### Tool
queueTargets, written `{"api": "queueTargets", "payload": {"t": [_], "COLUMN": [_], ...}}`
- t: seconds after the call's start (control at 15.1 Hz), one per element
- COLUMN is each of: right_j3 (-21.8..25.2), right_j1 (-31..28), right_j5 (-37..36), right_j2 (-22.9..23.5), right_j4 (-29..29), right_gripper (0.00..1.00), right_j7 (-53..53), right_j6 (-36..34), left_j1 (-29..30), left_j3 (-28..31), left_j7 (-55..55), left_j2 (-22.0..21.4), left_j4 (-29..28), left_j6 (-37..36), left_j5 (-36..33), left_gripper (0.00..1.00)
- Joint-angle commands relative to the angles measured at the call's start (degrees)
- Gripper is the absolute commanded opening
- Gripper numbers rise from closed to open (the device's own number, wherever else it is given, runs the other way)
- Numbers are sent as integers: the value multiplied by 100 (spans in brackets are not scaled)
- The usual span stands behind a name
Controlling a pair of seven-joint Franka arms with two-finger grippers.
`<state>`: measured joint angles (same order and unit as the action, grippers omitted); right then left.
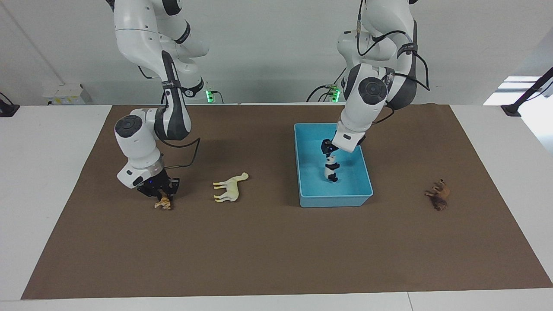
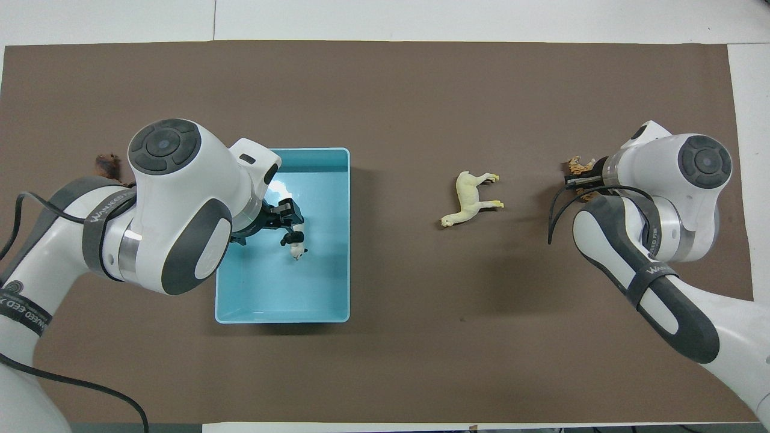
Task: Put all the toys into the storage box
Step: 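Carry the panda into the blue box with the left gripper and release, then place the tiger in the box with the right gripper while the left gripper reaches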
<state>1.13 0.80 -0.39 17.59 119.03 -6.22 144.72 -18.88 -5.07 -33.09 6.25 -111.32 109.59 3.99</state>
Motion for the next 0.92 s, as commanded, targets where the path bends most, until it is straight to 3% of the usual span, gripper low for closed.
{"api": "queueTargets", "payload": {"t": [0.0, 0.26, 0.46, 0.66, 0.86], "right_j3": [1, -60, -69, -78, -78], "right_j1": [43, 393, 1253, 2386, 3099], "right_j5": [-84, 13, 22, 118, 969], "right_j2": [-185, -458, -450, -388, -379], "right_j4": [-580, -1626, -2391, -2701, -2649], "right_gripper": [0, 0, 0, 0, 0], "right_j7": [-99, 50, 1223, 3043, 3803], "right_j6": [-836, -2384, -3202, -3135, -2618], "left_j1": [59, 664, 1621, 2421, 2766], "left_j3": [85, 120, 111, 120, 120], "left_j7": [57, 924, 2346, 3552, 3942], "left_j2": [-256, -221, -107, 103, 507], "left_j4": [83, 321, 506, 480, 445], "left_j6": [-218, -88, 61, 587, 1465], "left_j5": [-65, -680, -751, -751, -751], "left_gripper": [100, 100, 100, 100, 100]}}
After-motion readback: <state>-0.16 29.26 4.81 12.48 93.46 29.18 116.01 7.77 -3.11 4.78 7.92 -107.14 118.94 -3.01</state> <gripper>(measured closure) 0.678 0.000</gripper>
